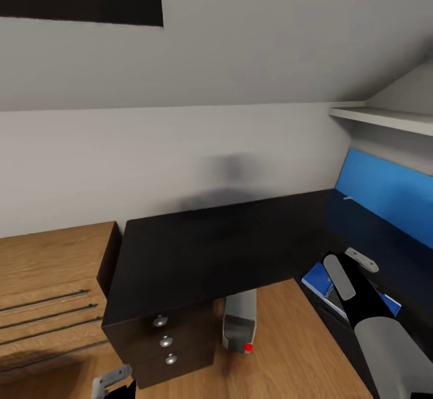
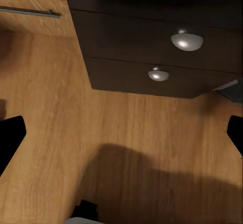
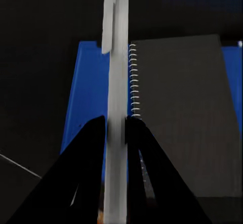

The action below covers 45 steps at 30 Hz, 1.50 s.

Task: In the bedroom, organize the workspace by keeping the computer under the desk, ensuring the monitor is on the desk, placing the keyboard on the desk next to the monitor, placing the mouse on the desk next to the keyboard, moving the folder from the swivel chair onto the desk next to the mouse, stacking the notebook on top of the folder with the pen on top of the notebook, and positioning the swivel chair next to the desk.

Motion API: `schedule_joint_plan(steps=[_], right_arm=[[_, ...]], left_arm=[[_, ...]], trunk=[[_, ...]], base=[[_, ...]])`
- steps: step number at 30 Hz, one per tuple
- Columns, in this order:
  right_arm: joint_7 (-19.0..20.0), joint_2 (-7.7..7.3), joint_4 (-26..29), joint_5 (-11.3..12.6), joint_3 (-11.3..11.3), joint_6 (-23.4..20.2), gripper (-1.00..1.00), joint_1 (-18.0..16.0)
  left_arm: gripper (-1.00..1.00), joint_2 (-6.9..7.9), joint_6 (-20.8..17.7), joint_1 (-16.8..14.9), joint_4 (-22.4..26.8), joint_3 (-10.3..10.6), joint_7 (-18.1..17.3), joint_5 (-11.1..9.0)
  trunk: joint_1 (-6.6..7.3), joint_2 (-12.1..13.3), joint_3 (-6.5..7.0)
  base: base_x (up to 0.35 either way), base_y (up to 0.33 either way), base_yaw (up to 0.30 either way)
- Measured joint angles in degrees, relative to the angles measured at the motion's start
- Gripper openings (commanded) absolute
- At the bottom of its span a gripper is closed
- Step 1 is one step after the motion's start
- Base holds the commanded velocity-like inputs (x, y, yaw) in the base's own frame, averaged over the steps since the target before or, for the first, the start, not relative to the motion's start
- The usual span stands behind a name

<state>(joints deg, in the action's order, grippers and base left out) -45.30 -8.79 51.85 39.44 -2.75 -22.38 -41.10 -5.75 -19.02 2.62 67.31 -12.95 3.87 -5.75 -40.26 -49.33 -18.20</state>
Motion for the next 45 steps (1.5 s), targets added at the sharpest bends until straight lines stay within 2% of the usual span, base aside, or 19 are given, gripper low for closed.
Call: schedule_joint_plan(steps=[12, 17, 18, 23, 30, 39, 45], right_arm=[[0.17, 0.00, -0.90, -0.29, 0.32, 0.67, -1.00, -0.02], [0.25, 0.22, -0.84, -0.94, 1.26, 0.70, -1.00, -0.02], [0.79, 0.27, -0.84, -1.09, 2.69, 0.73, -1.00, 0.00], [2.31, 0.32, -0.82, -1.19, 4.22, 0.70, -1.00, 0.00], [4.32, 0.33, -1.68, -1.33, 4.49, 0.61, -1.00, -0.02], [4.52, 0.17, -5.04, -1.31, 4.35, 0.59, -1.00, -0.16], [6.15, 0.01, -10.80, -1.55, 4.37, 0.65, -1.00, -0.86]], left_arm=[[1.00, -0.18, -0.15, 0.01, 0.03, -0.12, 0.02, 0.00], [1.00, -0.27, -0.17, 0.01, -0.02, -0.12, 0.06, -0.05], [1.00, -0.30, -0.18, 0.01, -0.03, -0.12, 0.07, -0.05], [1.00, -0.36, -0.17, 0.01, -0.04, -0.12, 0.14, 0.02], [1.00, -0.31, -0.16, 0.02, -0.04, -0.12, 0.24, 0.03], [1.00, -0.29, -0.09, 0.02, -0.03, -0.12, 0.33, 0.03], [1.00, -0.31, -0.09, 0.01, -0.03, -0.12, 0.40, 0.09]], trunk=[[0.00, 0.00, 0.00], [0.00, 0.00, 0.00], [0.00, 0.00, 0.00], [0.00, 0.00, 0.00], [0.00, 0.00, 0.00], [0.00, 0.00, 0.00], [0.00, 0.00, 0.00]], base=[[0.000, 0.000, -0.241], [0.000, 0.000, -0.025], [0.000, 0.000, -0.005], [0.000, 0.000, -0.001], [0.000, 0.000, 0.000], [0.000, 0.000, 0.000], [0.000, 0.000, 0.000]])
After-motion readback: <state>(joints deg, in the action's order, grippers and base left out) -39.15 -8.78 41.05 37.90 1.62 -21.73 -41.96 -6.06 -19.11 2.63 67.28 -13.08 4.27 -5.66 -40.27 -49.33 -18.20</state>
